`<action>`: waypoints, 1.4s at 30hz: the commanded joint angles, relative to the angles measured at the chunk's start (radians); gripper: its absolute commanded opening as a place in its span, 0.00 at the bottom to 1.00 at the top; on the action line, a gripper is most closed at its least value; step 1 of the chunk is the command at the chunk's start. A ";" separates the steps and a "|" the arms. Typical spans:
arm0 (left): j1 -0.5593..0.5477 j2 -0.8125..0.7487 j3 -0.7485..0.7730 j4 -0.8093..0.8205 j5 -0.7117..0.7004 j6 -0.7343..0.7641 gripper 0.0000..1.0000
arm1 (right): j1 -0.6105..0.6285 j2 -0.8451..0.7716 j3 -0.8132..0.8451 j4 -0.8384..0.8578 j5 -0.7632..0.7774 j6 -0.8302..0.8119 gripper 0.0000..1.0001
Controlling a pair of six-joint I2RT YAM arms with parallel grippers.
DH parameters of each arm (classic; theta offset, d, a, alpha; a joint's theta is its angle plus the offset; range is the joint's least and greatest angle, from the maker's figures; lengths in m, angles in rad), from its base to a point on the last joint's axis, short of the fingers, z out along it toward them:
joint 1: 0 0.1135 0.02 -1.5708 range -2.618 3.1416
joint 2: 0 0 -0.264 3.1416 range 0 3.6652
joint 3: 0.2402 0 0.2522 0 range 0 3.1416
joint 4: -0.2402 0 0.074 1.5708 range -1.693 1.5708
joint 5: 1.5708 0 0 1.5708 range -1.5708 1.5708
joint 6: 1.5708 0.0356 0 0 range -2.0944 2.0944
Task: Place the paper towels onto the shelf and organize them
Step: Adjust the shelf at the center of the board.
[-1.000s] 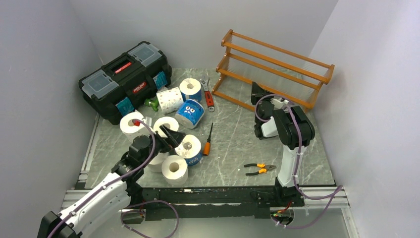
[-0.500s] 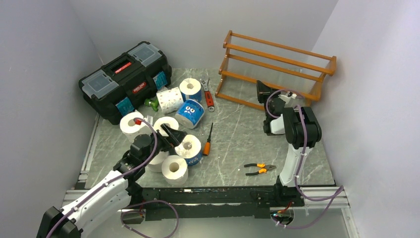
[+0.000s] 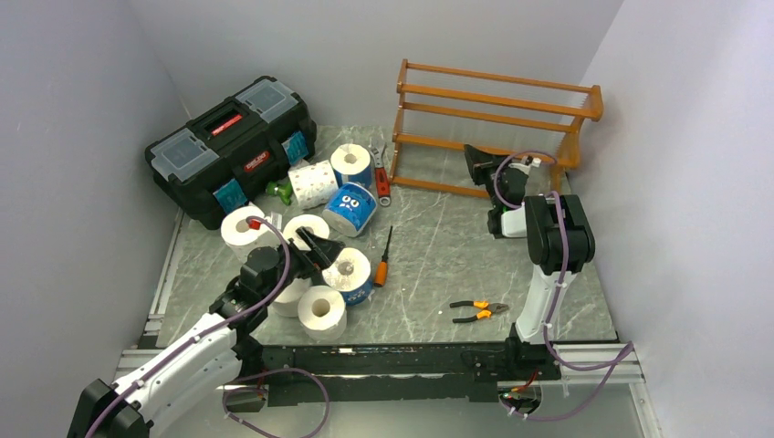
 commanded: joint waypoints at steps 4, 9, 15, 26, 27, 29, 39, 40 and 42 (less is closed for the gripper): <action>-0.003 0.009 -0.006 0.038 0.020 -0.008 0.99 | 0.023 0.002 0.029 -0.098 -0.169 -0.203 0.00; -0.003 0.016 -0.008 0.042 0.024 -0.010 0.99 | 0.006 0.041 0.104 -0.172 -0.202 -0.226 0.00; -0.002 0.007 -0.009 0.040 0.012 -0.011 0.99 | 0.001 0.065 0.139 -0.213 -0.218 -0.248 0.00; -0.003 0.013 -0.004 0.042 0.011 -0.018 0.99 | -0.023 -0.020 0.073 -0.222 -0.239 -0.258 0.39; -0.003 0.006 -0.004 0.039 0.008 -0.017 0.99 | -0.026 -0.034 0.069 -0.236 -0.237 -0.262 0.46; -0.003 -0.007 -0.004 0.032 0.001 -0.015 0.99 | -0.031 -0.065 0.061 -0.261 -0.229 -0.272 0.55; -0.004 -0.091 0.016 -0.053 -0.032 0.000 0.99 | -0.035 -0.338 -0.077 -0.432 -0.223 -0.341 0.88; -0.004 -0.108 0.023 -0.074 -0.043 0.004 0.99 | -0.031 -0.382 -0.097 -0.468 -0.222 -0.376 0.88; -0.004 -0.139 0.040 -0.117 -0.070 0.017 0.99 | -0.021 -0.475 -0.123 -0.581 -0.214 -0.443 0.89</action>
